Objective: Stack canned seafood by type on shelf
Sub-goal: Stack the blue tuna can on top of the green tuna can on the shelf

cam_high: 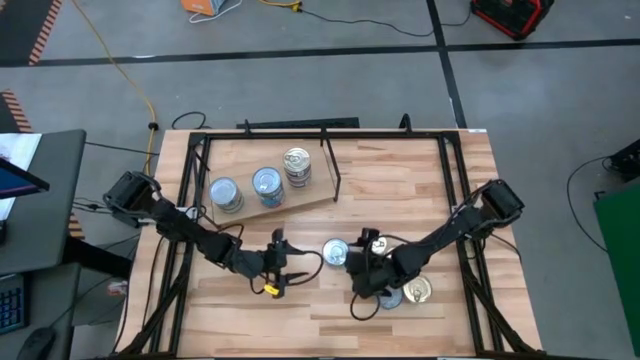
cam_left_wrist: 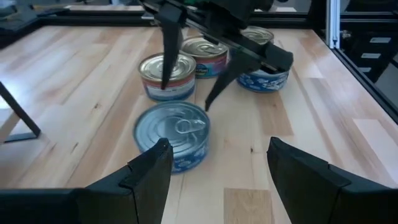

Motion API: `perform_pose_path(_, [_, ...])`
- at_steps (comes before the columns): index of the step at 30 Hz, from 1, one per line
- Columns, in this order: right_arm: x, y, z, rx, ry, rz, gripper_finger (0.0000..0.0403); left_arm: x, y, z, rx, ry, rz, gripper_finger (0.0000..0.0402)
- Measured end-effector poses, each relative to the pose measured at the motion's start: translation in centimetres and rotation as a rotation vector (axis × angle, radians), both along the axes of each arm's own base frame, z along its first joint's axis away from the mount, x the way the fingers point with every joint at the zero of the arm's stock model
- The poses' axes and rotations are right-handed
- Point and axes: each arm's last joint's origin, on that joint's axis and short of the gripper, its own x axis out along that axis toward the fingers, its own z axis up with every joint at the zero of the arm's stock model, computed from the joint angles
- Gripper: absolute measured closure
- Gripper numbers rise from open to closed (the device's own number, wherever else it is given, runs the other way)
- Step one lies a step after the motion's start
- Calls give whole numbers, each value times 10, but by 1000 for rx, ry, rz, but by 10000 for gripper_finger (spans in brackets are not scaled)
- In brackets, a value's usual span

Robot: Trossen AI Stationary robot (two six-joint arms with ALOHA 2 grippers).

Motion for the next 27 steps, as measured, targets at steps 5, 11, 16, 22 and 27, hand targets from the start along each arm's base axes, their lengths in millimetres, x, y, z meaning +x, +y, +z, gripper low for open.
perform_pose_path(5, [-1, -2, 6, -28, -34, -22, 112, 2, 3, 0, -19, 5, -2, 152])
perform_pose_path(11, [1, -5, 6, -18, -38, -29, 112, 2, 3, 0, -13, 7, -6, 152])
perform_pose_path(16, [2, -7, 5, -3, -37, -39, 112, 2, 3, 0, -24, 6, -4, 152])
perform_pose_path(22, [-4, -10, -8, 63, -53, -56, 112, 2, 3, -1, -50, 7, -12, 152])
perform_pose_path(27, [-10, -12, -16, 96, -67, -92, 112, 2, 2, -1, -58, 11, -32, 152])
